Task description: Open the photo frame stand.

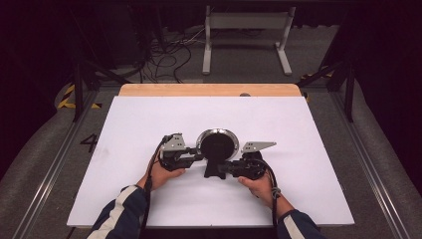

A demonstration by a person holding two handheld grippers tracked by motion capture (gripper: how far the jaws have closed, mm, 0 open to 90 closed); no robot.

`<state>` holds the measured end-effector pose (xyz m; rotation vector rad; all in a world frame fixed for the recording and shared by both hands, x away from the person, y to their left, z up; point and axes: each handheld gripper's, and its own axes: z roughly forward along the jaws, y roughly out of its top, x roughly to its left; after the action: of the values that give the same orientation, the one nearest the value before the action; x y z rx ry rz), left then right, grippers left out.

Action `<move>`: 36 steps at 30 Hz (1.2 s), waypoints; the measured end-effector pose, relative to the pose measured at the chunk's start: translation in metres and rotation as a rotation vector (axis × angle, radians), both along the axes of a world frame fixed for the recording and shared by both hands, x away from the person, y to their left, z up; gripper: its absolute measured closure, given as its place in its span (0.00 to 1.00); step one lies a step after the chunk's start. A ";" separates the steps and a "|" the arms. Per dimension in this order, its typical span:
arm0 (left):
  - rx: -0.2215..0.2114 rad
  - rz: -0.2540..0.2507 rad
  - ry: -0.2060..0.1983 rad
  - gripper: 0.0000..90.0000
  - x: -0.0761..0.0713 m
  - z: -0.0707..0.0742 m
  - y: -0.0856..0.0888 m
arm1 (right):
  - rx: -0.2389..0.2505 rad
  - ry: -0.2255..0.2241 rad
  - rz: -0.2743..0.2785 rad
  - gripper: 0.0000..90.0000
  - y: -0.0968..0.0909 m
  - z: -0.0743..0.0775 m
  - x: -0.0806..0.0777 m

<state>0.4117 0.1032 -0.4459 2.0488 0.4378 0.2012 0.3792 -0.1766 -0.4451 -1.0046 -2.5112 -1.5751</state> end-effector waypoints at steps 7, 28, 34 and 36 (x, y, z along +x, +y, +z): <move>0.020 0.028 -0.029 0.80 -0.004 -0.001 -0.004 | 0.007 0.002 -0.005 0.87 -0.001 0.000 0.000; 0.075 0.150 -0.186 0.80 -0.002 -0.006 -0.016 | -0.044 -0.012 -0.025 0.85 -0.003 0.008 0.006; 0.098 0.186 -0.194 0.83 0.005 -0.009 -0.013 | -0.068 -0.010 -0.019 0.85 0.003 0.007 0.008; 0.104 0.188 -0.200 0.83 0.005 -0.008 -0.014 | -0.071 -0.011 -0.022 0.85 0.003 0.006 0.008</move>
<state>0.4166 0.0897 -0.4542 2.0630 0.5035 0.5471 0.3877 -0.1734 -0.4392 -1.0379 -2.5892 -1.5118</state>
